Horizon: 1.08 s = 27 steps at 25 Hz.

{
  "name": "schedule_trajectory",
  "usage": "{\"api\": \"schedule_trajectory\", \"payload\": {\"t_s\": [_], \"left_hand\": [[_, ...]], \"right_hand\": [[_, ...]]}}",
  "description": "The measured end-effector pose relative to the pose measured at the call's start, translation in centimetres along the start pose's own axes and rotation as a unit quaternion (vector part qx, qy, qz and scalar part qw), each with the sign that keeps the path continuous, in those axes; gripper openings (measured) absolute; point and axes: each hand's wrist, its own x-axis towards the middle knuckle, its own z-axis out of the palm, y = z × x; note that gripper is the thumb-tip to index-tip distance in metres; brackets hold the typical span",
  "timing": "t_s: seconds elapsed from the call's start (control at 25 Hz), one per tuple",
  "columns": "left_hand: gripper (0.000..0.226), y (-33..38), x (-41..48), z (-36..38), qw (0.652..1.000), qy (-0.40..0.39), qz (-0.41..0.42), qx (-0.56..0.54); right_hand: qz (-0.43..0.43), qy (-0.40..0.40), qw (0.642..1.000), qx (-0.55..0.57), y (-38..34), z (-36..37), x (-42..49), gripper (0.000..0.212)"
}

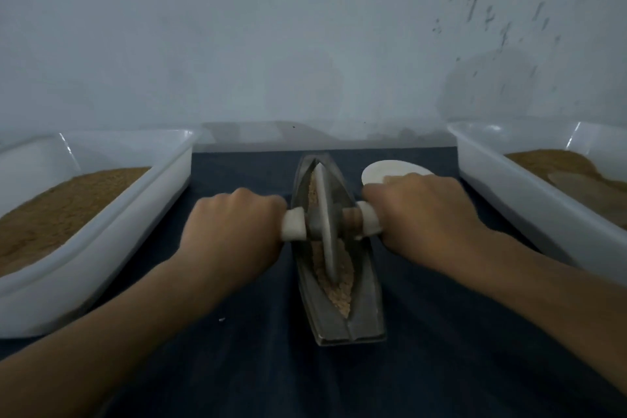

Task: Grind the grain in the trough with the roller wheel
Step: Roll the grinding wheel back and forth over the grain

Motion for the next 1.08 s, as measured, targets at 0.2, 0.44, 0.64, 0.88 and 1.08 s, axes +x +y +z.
{"api": "schedule_trajectory", "payload": {"t_s": [0.2,0.44,0.64,0.88,1.08], "left_hand": [[0.024,-0.1,2.1,1.5,0.999,-0.028,-0.033,0.025],[0.003,-0.1,5.3,1.7,0.995,-0.073,-0.067,0.011],[0.050,-0.6,0.2,0.3,0.999,0.027,0.023,-0.005],[0.008,0.1,6.9,2.0,0.991,-0.096,-0.089,0.010],[0.026,0.3,1.2,0.7,1.000,-0.012,-0.022,0.002]], "right_hand": [[0.041,-0.035,0.999,0.007,-0.2,0.9,2.2,0.024],[0.083,-0.123,0.989,0.024,0.1,1.3,5.2,0.015],[-0.016,0.071,0.997,-0.002,0.1,-0.3,-1.0,0.015],[0.121,-0.122,0.985,0.031,-0.4,2.1,6.2,0.014],[0.024,-0.027,0.999,-0.007,-0.2,0.2,1.0,0.021]]}}
